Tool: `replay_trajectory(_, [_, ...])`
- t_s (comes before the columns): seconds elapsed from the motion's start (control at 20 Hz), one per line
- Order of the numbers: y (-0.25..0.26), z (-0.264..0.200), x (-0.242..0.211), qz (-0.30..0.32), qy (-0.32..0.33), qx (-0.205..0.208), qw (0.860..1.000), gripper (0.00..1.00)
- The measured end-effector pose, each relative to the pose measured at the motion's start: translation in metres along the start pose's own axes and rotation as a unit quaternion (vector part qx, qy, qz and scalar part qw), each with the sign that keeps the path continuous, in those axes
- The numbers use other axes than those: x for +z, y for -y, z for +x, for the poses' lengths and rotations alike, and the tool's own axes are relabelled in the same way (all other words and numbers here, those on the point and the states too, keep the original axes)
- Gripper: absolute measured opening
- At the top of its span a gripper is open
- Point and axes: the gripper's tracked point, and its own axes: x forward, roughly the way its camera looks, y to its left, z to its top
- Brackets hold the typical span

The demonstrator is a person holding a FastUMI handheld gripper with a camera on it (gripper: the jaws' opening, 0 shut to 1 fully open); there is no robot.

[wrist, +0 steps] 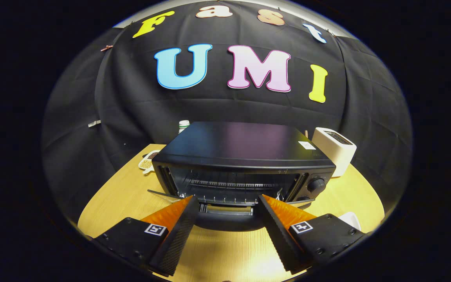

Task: Open the toaster oven, put the food inside, and close the toaster oven door.

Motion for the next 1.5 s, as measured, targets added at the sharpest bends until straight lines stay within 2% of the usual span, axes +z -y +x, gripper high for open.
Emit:
replay_trajectory(0.2, [-0.001,-0.013,-0.02,-0.005,-0.017,0.009,1.0,0.98])
replay_trajectory(0.4, [-0.003,-0.025,-0.047,-0.051,-0.033,0.027,0.998,1.0])
replay_trajectory(0.75, [-0.005,-0.036,-0.083,-0.058,-0.065,0.042,0.995,1.0])
replay_trajectory(0.85, [-0.005,-0.038,-0.108,-0.051,-0.1,0.05,0.992,0.99])
replay_trajectory(1.0, [-0.002,-0.037,-0.158,-0.038,-0.185,0.06,0.98,1.0])
replay_trajectory(1.05, [-0.001,-0.038,-0.163,-0.035,-0.191,0.067,0.979,1.0])
replay_trajectory(1.25, [0.008,-0.061,-0.141,-0.047,-0.159,0.094,0.982,0.98])
replay_trajectory(1.5, [0.05,-0.08,-0.103,-0.02,-0.14,0.093,0.986,0.98])
